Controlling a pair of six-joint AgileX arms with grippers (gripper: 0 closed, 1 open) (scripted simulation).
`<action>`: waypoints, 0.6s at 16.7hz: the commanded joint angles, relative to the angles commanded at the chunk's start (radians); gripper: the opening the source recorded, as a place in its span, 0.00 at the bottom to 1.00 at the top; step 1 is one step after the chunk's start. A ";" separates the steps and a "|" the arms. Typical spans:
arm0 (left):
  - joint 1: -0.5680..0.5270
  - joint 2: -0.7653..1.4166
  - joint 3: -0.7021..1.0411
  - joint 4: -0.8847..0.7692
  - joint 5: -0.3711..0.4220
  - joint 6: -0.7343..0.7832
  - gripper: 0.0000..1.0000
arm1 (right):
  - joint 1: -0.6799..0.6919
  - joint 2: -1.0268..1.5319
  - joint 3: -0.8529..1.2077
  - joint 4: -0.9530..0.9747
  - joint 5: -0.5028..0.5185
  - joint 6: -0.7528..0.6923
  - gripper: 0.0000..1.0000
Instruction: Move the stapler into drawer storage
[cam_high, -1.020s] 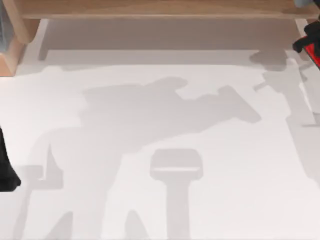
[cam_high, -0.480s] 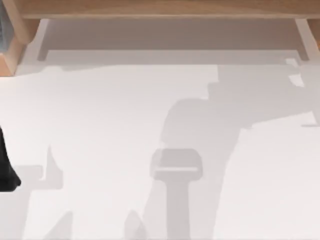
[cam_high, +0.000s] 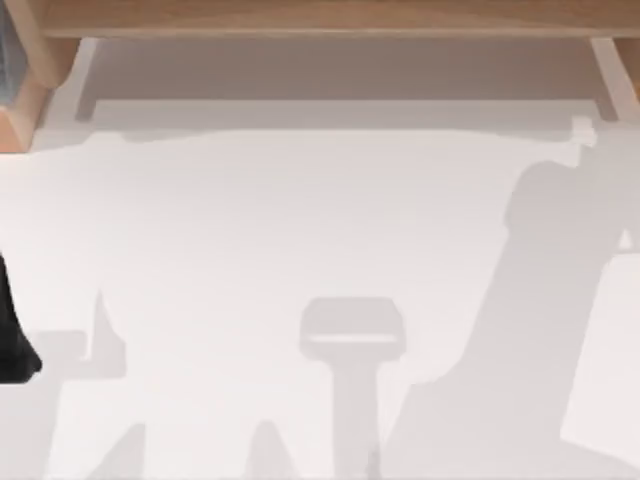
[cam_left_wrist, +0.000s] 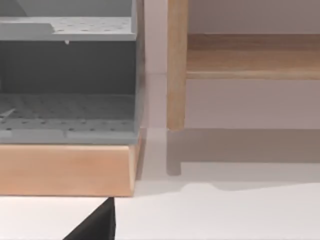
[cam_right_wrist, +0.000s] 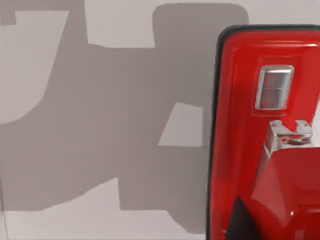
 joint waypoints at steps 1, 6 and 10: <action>0.000 0.000 0.000 0.000 0.000 0.000 1.00 | -0.003 0.008 0.003 -0.008 -0.005 0.002 0.00; 0.000 0.000 0.000 0.000 0.000 0.000 1.00 | 0.002 0.010 0.003 -0.008 -0.005 0.004 0.00; 0.000 0.000 0.000 0.000 0.000 0.000 1.00 | -0.023 -0.053 0.035 0.002 -0.067 -0.014 0.00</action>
